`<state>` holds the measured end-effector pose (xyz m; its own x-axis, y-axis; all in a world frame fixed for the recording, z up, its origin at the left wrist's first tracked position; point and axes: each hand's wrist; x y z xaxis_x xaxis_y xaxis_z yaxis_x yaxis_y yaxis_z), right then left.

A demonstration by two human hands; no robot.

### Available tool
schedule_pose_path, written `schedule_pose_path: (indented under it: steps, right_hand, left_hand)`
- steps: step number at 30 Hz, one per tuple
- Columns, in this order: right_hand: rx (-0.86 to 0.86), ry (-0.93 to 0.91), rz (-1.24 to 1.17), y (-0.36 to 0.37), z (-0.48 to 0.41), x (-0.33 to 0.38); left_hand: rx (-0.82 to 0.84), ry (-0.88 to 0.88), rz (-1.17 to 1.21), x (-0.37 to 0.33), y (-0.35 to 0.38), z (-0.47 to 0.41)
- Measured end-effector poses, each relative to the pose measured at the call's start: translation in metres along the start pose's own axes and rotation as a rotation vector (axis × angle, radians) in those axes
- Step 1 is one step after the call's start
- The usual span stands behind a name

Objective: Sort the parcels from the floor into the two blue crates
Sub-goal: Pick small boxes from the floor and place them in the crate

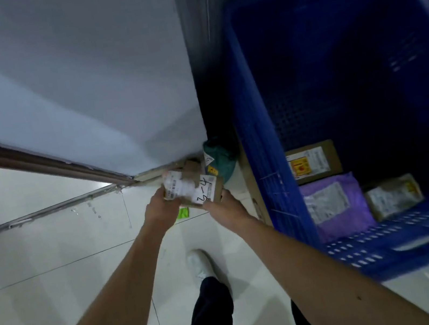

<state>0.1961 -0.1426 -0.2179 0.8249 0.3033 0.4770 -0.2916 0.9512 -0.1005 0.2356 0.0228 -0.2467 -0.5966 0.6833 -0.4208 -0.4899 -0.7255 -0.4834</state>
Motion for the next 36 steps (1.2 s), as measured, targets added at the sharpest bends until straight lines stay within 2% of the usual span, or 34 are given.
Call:
schedule_pose_path:
  steps: [8,17,23,28,33,36]
  right_hand:
    - [0.042,-0.172,0.184,-0.04,0.159,0.018]
    - [0.046,-0.36,0.286,-0.144,0.277,0.004]
    - [0.012,-0.383,0.229,-0.206,0.308,-0.029]
    - [-0.038,-0.381,0.097,-0.243,0.338,-0.05]
    - [-0.031,-0.299,0.05,-0.26,0.341,-0.069]
    - [-0.098,-0.254,0.044,-0.263,0.337,-0.077]
  left_hand:
    - [-0.156,-0.02,0.107,-0.049,-0.02,0.171]
    - [-0.237,0.141,0.297,-0.113,0.03,0.298]
    - [-0.18,0.221,0.335,-0.148,0.07,0.335]
    - [-0.167,0.2,0.325,-0.176,0.092,0.342]
    - [-0.094,0.222,0.348,-0.184,0.102,0.325]
    - [-0.044,0.26,0.339,-0.192,0.106,0.32]
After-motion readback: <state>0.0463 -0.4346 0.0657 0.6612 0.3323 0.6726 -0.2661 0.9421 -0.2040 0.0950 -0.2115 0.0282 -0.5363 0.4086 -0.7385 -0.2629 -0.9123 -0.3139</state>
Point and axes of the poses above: each hand's wrist, its own z-axis away from the middle knuckle, its own y-axis out of the palm, x = y × z, and after that the axes turned 7 degrees about x, right-handed
